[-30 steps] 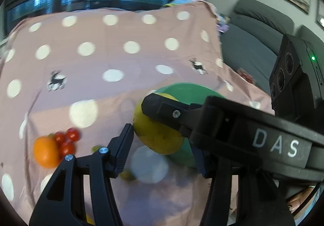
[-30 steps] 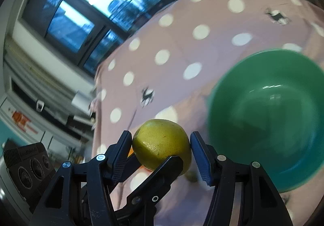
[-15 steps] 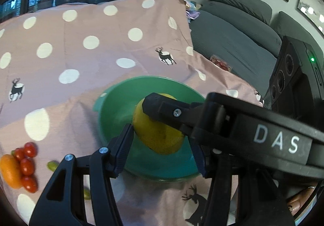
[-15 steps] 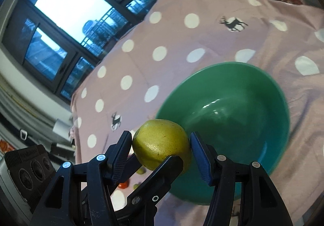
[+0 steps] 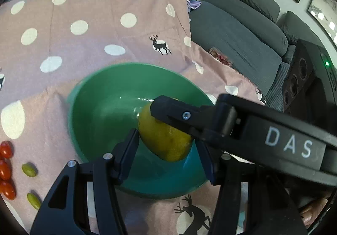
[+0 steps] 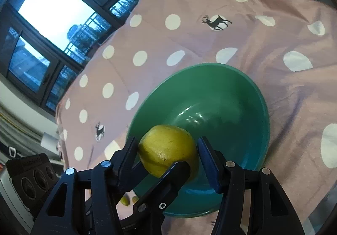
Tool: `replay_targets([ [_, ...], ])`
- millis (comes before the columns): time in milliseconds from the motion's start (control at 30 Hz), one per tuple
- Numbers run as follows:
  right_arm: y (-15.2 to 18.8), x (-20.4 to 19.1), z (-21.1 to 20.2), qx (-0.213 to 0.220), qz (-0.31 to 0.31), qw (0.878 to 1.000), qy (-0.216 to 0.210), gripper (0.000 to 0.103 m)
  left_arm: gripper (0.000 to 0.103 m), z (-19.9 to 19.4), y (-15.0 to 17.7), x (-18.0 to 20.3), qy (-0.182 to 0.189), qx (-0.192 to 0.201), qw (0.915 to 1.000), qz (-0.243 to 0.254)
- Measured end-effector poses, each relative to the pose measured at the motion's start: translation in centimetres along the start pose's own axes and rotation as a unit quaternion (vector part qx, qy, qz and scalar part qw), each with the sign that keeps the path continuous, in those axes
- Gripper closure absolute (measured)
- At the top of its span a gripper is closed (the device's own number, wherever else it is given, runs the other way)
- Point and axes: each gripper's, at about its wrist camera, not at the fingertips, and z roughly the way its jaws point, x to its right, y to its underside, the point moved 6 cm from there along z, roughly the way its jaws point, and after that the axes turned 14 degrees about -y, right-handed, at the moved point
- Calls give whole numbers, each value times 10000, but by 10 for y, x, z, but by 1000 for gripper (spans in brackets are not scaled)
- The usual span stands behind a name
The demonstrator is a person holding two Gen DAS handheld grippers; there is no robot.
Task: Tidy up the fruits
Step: 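Carry the green-yellow fruit over the green bowl and release it inside, then withdraw the right gripper from the bowl toward the orange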
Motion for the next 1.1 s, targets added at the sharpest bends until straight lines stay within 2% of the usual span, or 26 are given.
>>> replay_targets([
  [167,0,6,1,-5,-21,9994,352,43,60,1,1,5,-48,30,9999,87],
  [300,0,4,0,22,-54,9994,352,43,59,0,2,2,17,-68,10000,-19],
  [500,-1,-4,-3,230,-263,9983,462,43,57,-13,3,-6,-122,-8,9998,-169],
  [667,-3,-11,-8,395,-410,9966,591,44,46,-34,3,-25,-244,143,9982,-530],
  [800,-2,-20,-8,433,-504,9967,456,44,37,-55,3,-47,-472,352,9948,-835],
  [1000,3,-37,-4,395,-756,9958,324,44,21,-86,9,-83,-906,598,9849,-1346],
  [1100,7,-48,0,367,-921,9947,286,43,16,-94,15,-102,-1271,613,9771,-1595],
])
